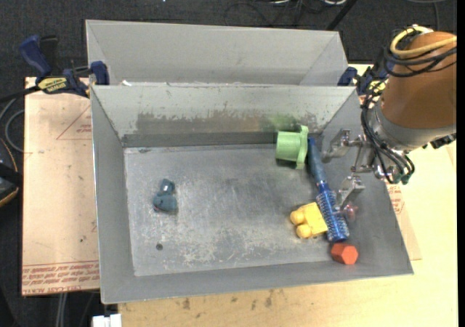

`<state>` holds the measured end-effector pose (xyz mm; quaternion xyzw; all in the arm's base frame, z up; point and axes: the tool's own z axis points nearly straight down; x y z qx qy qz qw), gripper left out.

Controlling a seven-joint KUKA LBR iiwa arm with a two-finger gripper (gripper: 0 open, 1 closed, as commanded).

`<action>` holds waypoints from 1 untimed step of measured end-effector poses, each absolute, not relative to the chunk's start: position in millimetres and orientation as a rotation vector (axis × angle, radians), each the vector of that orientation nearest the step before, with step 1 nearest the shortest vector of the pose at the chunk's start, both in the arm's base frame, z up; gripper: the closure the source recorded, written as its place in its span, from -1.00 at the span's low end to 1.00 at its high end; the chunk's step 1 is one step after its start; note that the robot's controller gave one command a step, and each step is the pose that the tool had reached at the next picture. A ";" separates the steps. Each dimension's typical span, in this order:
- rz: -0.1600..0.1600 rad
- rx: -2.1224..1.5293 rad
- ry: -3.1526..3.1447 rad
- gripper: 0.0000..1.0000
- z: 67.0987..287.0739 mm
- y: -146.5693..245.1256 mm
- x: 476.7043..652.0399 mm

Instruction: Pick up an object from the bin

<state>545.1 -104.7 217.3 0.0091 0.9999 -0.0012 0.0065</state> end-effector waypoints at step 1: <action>0.020 -0.892 3.010 -1.00 83.8 -105.9 552.5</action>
Offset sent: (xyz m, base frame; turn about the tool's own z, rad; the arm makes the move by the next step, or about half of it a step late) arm 0.0066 -0.0088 -0.1327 -0.5966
